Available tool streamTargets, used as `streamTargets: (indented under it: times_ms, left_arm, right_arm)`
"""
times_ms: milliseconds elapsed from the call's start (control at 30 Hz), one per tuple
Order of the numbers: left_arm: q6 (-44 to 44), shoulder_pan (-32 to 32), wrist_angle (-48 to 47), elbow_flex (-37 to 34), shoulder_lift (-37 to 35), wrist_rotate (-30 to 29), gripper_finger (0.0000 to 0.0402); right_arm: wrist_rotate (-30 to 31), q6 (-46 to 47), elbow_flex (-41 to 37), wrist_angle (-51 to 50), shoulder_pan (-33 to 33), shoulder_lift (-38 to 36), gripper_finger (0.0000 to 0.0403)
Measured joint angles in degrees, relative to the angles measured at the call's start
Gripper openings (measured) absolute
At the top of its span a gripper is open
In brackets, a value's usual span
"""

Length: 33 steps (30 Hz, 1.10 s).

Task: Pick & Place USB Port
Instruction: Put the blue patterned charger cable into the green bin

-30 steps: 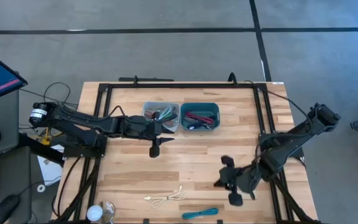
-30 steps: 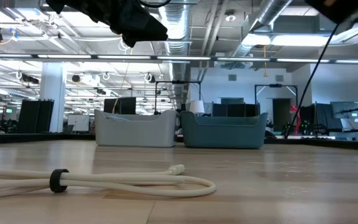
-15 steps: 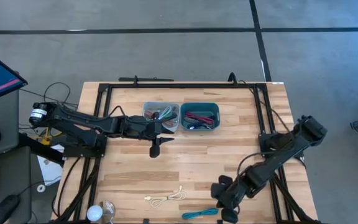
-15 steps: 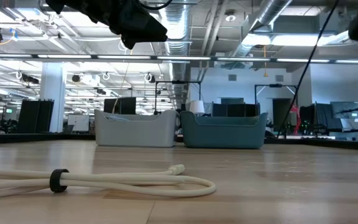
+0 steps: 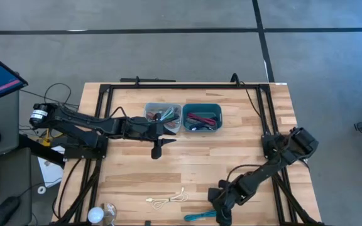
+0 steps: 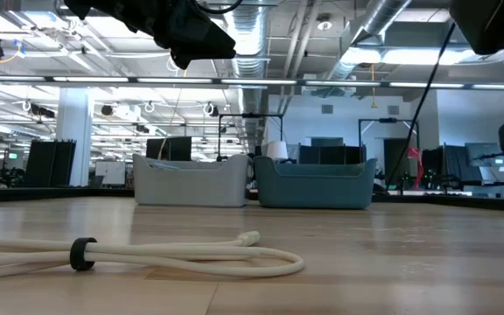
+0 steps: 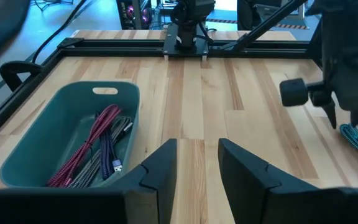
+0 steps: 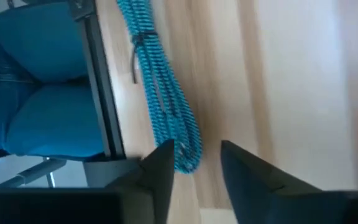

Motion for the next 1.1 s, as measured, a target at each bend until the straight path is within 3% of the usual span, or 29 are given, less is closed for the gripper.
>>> streamTargets:
  times_ms: [200,400,533,767,1100]
  left_arm:
    - [0.0,0.0,-0.1,0.0,0.0,0.0,0.0117]
    - [0.0,0.0,-0.9,0.0,0.0,0.0,0.0117]
    - [0.0,0.0,-1.3,0.0,0.0,0.0,0.0117]
    - [0.0,0.0,-1.7,0.0,0.0,0.0,0.0117]
    - [0.0,0.0,-2.0,0.0,0.0,0.0,0.0117]
  right_arm:
    - [-2.3,-0.6,0.0,4.2,0.1,3.1,0.0171]
    - [-4.8,-0.9,0.2,6.2,0.3,4.8,0.0182]
    - [-4.8,-1.2,0.1,6.0,0.3,4.9,0.0145]
    - [-5.6,-5.6,0.1,7.1,0.3,4.9,0.0016]
    - [-4.4,-8.1,-0.1,4.8,-0.4,2.9,0.0008]
